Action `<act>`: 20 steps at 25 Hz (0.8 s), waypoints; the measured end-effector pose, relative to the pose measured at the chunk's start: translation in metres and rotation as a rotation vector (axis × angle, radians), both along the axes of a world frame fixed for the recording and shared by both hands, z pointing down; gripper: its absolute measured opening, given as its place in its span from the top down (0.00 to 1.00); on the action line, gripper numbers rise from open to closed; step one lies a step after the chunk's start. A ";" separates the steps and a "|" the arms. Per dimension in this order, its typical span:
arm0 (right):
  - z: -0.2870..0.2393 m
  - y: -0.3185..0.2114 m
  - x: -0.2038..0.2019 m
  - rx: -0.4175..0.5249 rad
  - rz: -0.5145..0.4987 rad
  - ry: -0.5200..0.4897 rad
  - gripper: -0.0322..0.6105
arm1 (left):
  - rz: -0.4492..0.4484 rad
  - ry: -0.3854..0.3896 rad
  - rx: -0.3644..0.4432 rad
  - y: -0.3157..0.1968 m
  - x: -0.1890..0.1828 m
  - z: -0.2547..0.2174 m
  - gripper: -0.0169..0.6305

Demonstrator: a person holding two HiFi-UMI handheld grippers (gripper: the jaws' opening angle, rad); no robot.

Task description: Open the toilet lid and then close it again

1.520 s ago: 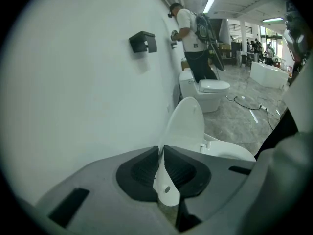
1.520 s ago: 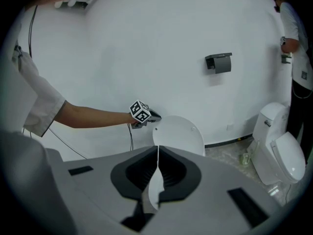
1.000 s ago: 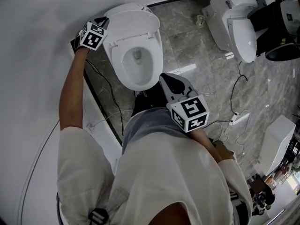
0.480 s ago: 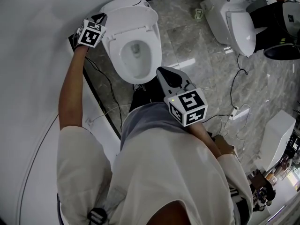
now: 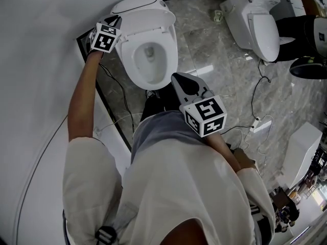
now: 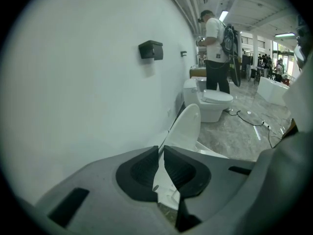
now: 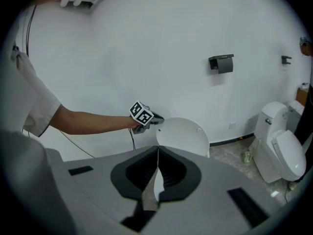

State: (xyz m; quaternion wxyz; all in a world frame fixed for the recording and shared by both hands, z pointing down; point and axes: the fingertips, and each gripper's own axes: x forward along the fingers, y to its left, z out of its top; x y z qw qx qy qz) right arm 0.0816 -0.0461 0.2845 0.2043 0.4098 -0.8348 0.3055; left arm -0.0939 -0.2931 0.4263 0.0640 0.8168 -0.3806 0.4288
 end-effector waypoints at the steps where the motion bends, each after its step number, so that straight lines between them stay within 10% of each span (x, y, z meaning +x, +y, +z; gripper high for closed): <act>1: 0.000 0.002 -0.002 0.000 -0.003 -0.001 0.93 | 0.001 0.000 0.002 0.002 0.000 0.000 0.92; 20: -0.003 0.032 -0.032 0.006 -0.019 -0.008 0.93 | 0.022 0.083 -0.002 0.050 0.004 -0.001 0.92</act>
